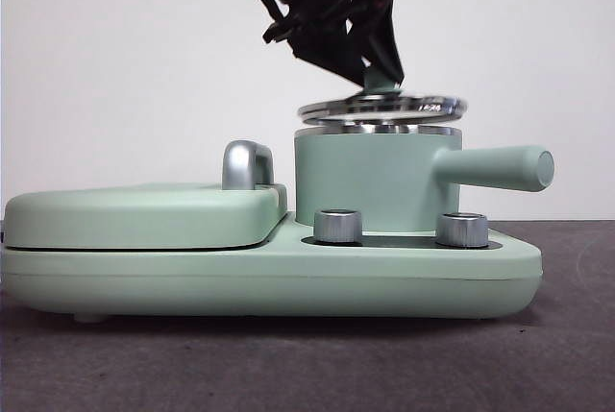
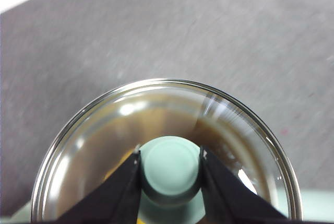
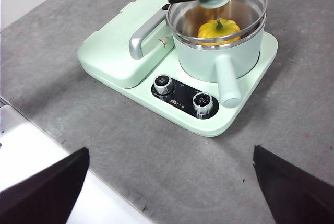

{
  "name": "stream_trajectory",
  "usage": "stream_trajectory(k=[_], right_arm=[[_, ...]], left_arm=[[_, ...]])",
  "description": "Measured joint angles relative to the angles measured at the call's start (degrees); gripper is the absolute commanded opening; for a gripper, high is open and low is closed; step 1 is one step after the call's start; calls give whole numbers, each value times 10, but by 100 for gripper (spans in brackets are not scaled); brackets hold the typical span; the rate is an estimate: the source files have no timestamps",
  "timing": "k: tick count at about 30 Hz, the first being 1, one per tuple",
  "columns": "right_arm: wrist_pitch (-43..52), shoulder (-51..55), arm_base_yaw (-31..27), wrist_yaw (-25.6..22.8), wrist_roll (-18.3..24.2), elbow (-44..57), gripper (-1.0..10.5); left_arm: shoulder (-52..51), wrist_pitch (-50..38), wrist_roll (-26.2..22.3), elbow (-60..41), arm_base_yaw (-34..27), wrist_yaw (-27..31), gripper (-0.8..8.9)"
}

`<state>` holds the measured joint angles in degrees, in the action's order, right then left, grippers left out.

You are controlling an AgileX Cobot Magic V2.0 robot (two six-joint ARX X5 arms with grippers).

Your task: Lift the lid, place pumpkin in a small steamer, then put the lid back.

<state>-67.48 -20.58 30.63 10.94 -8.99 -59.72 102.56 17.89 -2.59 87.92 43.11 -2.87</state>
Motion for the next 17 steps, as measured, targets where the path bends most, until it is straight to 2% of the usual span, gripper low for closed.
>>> stream_trajectory(k=[17], right_arm=[[0,0,0,0,-19,0,496]], left_arm=[[17,-10,-9,1,-5,2,14]])
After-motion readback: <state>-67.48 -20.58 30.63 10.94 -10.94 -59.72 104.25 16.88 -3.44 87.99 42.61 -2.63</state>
